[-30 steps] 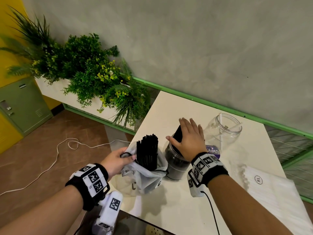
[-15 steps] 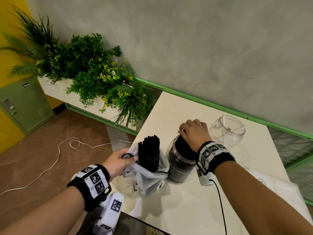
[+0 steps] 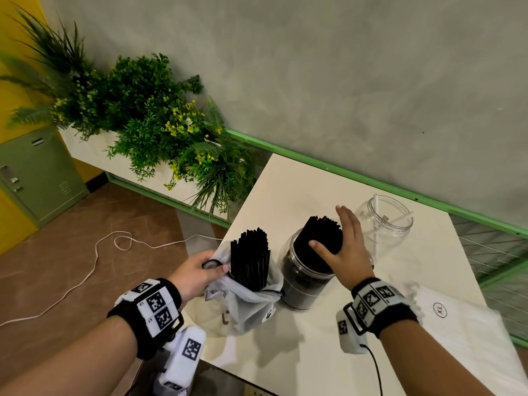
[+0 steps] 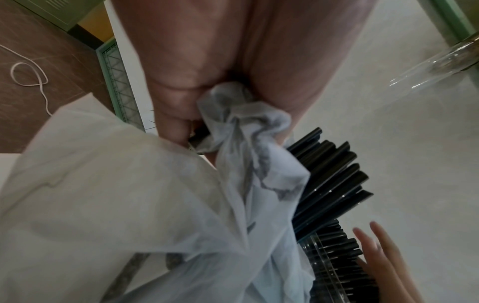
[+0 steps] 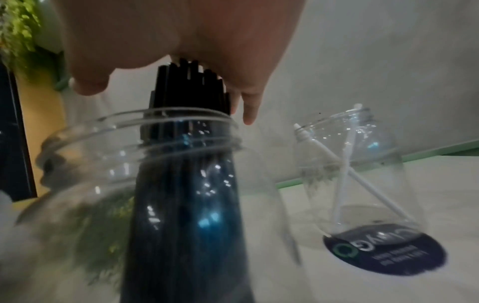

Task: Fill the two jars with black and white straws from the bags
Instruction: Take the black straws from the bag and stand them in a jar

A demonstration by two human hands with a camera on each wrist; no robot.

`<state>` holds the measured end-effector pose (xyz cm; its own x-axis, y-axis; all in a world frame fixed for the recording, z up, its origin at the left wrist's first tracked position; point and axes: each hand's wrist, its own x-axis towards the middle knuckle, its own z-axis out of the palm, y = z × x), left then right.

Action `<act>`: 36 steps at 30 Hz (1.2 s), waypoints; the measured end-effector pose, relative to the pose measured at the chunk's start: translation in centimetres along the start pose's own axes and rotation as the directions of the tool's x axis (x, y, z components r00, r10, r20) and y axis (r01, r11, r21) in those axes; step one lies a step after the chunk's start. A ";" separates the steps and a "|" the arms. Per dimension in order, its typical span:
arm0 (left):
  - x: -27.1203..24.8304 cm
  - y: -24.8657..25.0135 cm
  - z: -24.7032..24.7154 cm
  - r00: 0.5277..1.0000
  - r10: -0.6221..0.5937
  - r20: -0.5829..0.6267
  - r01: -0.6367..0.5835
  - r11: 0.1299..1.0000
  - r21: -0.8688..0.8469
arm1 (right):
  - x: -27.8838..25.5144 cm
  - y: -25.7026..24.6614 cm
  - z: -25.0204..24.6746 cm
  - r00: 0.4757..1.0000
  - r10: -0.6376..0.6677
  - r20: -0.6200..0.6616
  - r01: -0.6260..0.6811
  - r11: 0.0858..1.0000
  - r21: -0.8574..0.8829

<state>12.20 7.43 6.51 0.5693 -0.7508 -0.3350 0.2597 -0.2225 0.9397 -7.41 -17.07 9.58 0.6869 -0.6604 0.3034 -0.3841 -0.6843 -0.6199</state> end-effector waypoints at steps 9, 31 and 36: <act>-0.2 0.0 0.1 1.000 -0.009 0.003 0.009 1.000 0.024 | 2.7 -1.6 2.4 0.998 -0.032 -0.056 0.016 0.962 -0.273; -0.3 0.0 -0.1 1.000 0.012 -0.023 -0.012 1.000 0.027 | 4.9 -2.1 1.0 0.964 -0.132 0.231 0.218 0.889 -0.403; -0.3 -0.1 -0.2 0.999 0.030 -0.014 -0.029 0.999 0.024 | 4.6 -1.6 1.0 0.989 -0.149 0.023 0.151 0.966 -0.212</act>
<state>12.20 7.80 6.52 0.5873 -0.7485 -0.3079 0.2240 -0.2152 0.9505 -2.98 -18.67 11.23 0.7506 -0.5435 0.3757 -0.3980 -0.8258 -0.3996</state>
